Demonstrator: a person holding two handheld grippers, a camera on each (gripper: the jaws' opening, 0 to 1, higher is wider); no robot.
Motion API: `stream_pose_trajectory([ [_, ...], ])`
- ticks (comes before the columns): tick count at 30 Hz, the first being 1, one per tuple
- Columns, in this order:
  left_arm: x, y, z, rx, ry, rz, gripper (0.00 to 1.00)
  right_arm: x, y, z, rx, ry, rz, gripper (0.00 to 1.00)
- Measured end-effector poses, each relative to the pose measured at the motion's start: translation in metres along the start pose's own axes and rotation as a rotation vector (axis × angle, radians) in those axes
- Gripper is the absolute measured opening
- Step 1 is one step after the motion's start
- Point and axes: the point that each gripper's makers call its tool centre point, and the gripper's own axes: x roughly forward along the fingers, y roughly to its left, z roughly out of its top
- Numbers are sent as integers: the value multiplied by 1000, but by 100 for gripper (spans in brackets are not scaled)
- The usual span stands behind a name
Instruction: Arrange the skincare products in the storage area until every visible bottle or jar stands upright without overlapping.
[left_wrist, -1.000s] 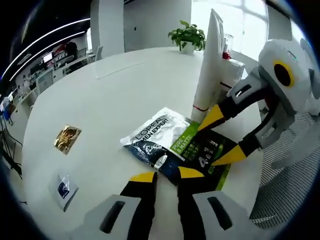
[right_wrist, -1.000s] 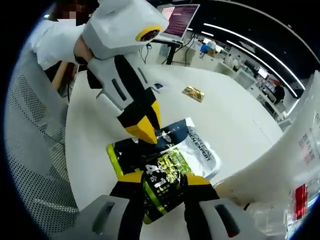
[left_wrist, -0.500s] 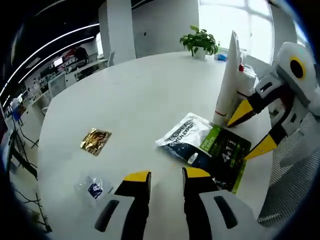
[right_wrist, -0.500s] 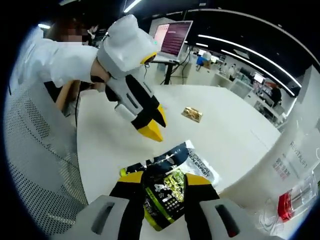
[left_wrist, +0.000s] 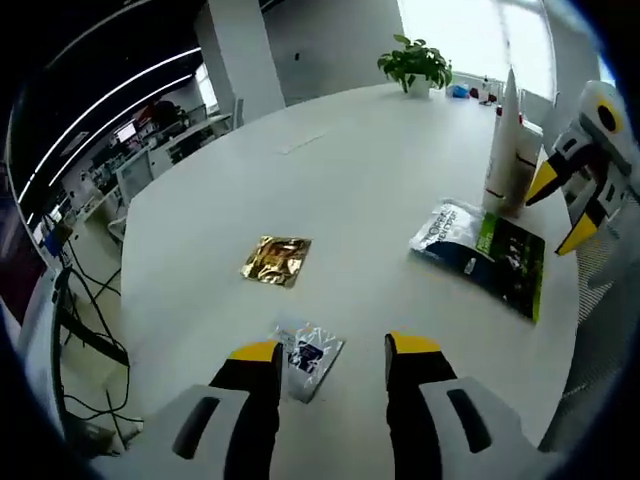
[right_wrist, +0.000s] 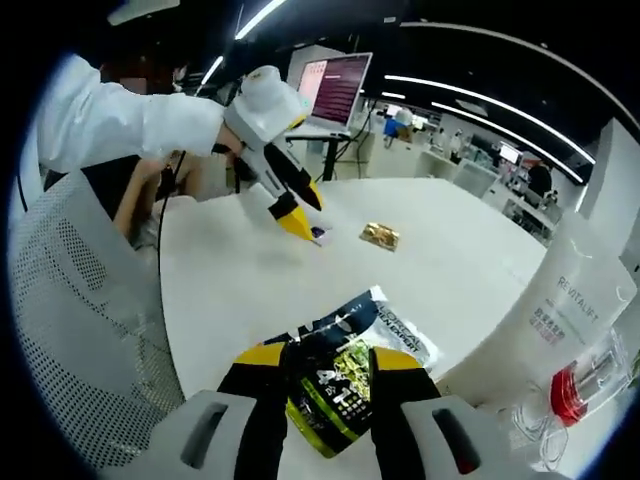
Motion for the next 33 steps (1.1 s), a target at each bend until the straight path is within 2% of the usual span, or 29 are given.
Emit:
stream_pose_trajectory([
  [1, 0, 1, -1, 6, 0, -1, 43, 0, 1, 0, 1, -3, 3, 25],
  [4, 6, 12, -11, 42, 56, 7, 46, -1, 1, 1, 9, -5, 5, 25],
  [5, 7, 15, -17, 8, 85, 18, 46, -1, 1, 1, 8, -4, 2, 25],
  [7, 8, 15, -23, -118, 117, 21, 47, -1, 0, 1, 8, -5, 0, 25],
  [8, 9, 15, -23, -150, 123, 23, 47, -1, 1, 1, 11, -5, 3, 25],
  [11, 12, 22, -32, -170, 170, 59, 46, 0, 2, 0, 8, 0, 5, 25],
  [13, 14, 17, -32, -157, 173, 50, 46, 1, 3, 0, 4, 1, 7, 25],
  [19, 15, 4, -41, -260, 211, 5, 51, 1, 2, 0, 10, 2, 5, 26],
  [20, 16, 6, -39, -247, 199, 12, 52, 1, 2, 0, 10, 3, 5, 26],
  [24, 20, 5, -35, -293, 201, 4, 55, 2, 3, 0, 9, 3, 9, 26],
  [33, 32, 13, -26, -276, 200, 24, 51, 3, 6, 1, 4, 4, 16, 26],
])
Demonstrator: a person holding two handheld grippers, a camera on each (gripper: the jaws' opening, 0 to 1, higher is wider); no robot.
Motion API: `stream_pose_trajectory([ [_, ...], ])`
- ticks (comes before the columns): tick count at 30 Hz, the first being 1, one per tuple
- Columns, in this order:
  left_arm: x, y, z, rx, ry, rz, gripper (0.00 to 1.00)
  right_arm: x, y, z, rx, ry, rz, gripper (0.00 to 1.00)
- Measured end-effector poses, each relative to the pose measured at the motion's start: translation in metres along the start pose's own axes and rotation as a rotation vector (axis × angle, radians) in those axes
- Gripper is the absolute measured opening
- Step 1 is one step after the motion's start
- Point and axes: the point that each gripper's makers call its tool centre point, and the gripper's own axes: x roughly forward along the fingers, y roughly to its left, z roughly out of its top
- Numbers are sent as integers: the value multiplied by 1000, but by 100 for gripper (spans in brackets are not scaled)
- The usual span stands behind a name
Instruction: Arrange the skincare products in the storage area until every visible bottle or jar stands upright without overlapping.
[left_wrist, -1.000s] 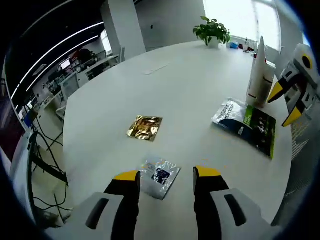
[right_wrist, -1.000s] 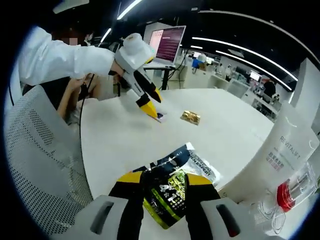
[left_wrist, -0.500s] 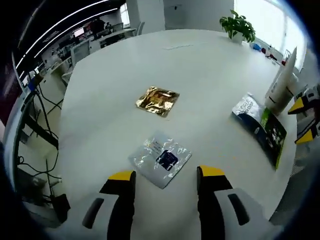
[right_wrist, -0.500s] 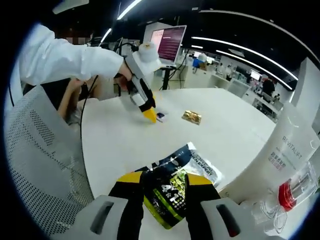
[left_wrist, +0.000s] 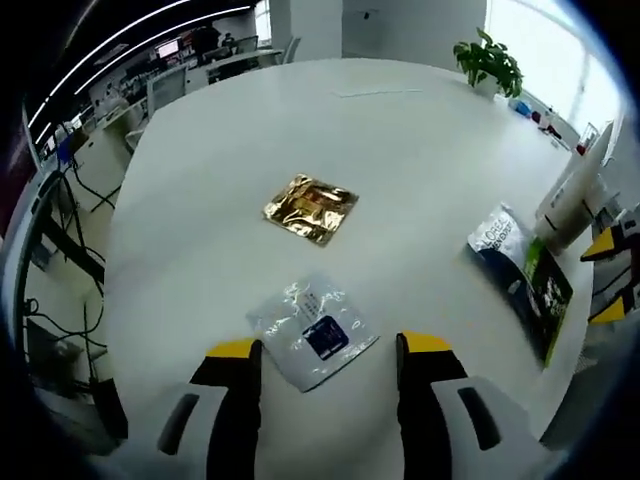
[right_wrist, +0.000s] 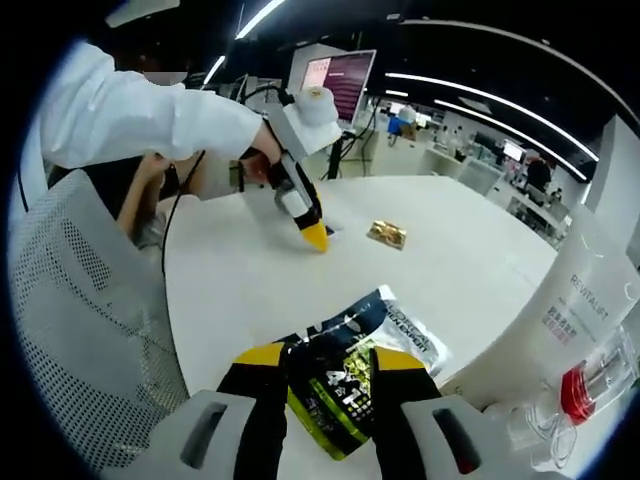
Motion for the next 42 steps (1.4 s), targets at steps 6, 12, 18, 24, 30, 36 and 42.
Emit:
stream_pose_trajectory([
  [6, 3, -9, 4, 18, 2, -9, 53, 2, 0, -1, -9, 7, 1, 27],
  [12, 7, -9, 10, 32, -12, -26, 48, 3, 1, 0, -8, 4, 9, 26],
  [18, 9, -18, 12, 70, -21, -63, 39, 3, 0, 0, -6, 4, 7, 26],
  [24, 5, -34, 10, 125, -21, -103, 37, 4, 0, 0, -10, 5, 7, 26],
  [30, 2, -52, 8, 220, -20, -175, 37, 4, 1, 0, -12, 7, 9, 26],
  [36, 1, -69, 7, 343, -37, -265, 37, 4, 1, 0, -16, 8, 11, 26],
  [42, -1, -93, 4, 443, -28, -334, 36, 4, 2, -2, -17, 14, 12, 26],
])
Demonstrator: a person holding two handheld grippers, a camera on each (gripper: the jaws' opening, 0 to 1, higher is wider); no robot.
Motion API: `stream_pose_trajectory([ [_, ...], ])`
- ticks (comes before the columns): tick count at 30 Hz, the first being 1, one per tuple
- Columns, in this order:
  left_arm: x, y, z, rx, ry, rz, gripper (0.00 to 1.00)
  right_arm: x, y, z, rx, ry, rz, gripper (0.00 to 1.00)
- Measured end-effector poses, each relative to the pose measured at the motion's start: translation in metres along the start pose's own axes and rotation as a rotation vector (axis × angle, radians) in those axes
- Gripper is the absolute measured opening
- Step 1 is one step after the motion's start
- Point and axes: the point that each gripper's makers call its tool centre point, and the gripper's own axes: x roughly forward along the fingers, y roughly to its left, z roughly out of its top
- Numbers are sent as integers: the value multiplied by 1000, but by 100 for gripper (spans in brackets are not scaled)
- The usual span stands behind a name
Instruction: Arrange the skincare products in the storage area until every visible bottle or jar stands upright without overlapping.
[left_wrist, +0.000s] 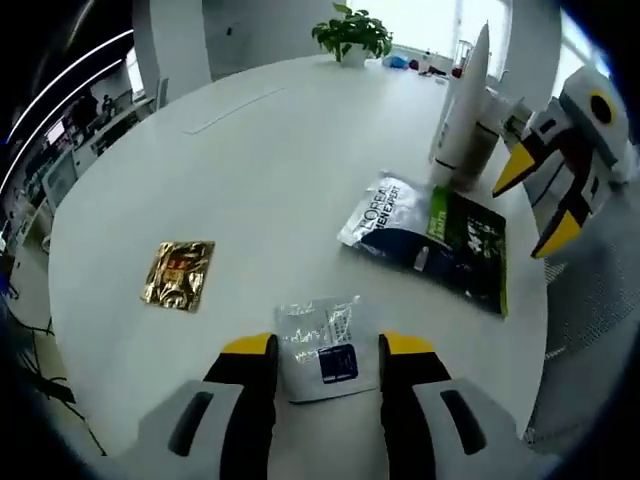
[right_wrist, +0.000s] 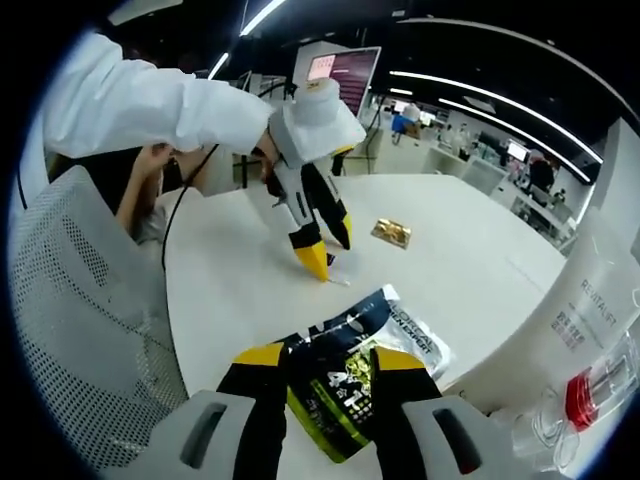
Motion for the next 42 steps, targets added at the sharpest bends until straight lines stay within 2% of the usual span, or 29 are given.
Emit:
stream_pose_trajectory([
  [4, 2, -9, 3, 76, -6, -54, 36, 0, 0, 1, 0, -2, 2, 26],
  [7, 3, -7, 2, 118, -2, -81, 37, 0, 1, 0, -2, 1, 3, 26],
  [17, 10, -12, 6, 253, 48, -182, 37, 2, 2, -1, -1, 6, 6, 26],
  [20, 12, -10, 8, 319, 60, -220, 37, 2, 2, 0, -3, 3, 7, 26],
  [31, 18, -19, 15, 385, 60, -272, 36, 3, -1, -2, 6, 11, 3, 26],
  [37, 18, -16, 14, 442, 80, -309, 36, 4, 0, -5, 11, 20, 8, 26],
  [38, 19, -15, 15, 440, 81, -311, 36, 4, -1, -5, 9, 20, 7, 26],
  [40, 19, -20, 19, 372, 67, -320, 36, 4, -1, -5, 7, 21, 6, 26],
  [42, 19, -16, 19, 383, 61, -318, 36, 4, -2, -5, 6, 21, 2, 26],
])
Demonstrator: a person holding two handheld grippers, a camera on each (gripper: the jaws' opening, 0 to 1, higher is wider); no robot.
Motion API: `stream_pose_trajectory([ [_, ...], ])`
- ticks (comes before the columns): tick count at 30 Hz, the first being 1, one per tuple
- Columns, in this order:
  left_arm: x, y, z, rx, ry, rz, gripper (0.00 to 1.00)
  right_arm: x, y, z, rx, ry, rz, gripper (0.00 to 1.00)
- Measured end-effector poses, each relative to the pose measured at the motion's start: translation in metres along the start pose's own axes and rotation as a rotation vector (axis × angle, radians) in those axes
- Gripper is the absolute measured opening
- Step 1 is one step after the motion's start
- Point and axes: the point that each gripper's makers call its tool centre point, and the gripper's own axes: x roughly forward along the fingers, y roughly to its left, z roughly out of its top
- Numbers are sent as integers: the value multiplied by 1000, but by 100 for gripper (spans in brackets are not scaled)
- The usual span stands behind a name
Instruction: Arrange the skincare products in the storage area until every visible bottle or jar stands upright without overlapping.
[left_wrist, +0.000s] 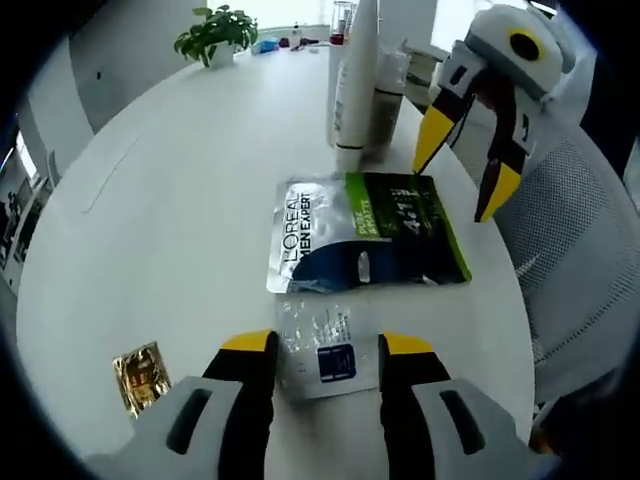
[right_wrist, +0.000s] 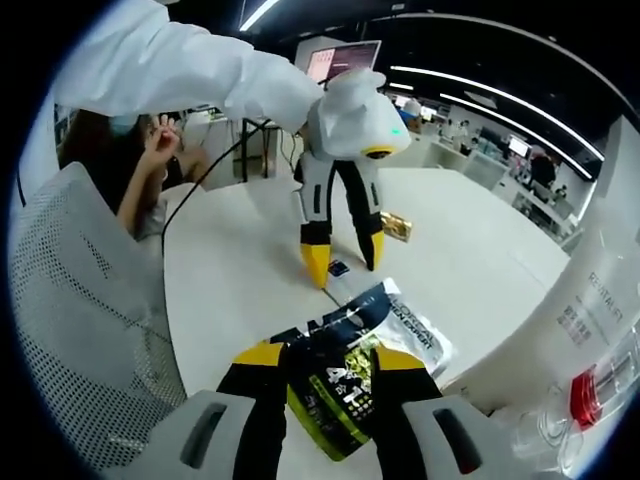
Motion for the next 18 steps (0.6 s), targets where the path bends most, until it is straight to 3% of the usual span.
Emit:
stream_pose_trajectory([
  [3, -1, 3, -1, -5, -6, 7, 35, 0, -1, 0, 8, -2, -1, 26],
  [9, -27, 13, 27, -92, -172, 83, 46, 0, 1, -1, 3, 3, 4, 26],
  [12, -41, 38, 20, -156, -180, 202, 48, 1, 2, 0, 6, 1, 8, 26],
  [13, -46, 54, 10, -183, -172, 256, 48, 1, 2, 0, 5, 1, 10, 26],
  [18, -59, 87, -16, -272, -97, 451, 52, 1, 4, 0, -3, 3, 14, 26],
])
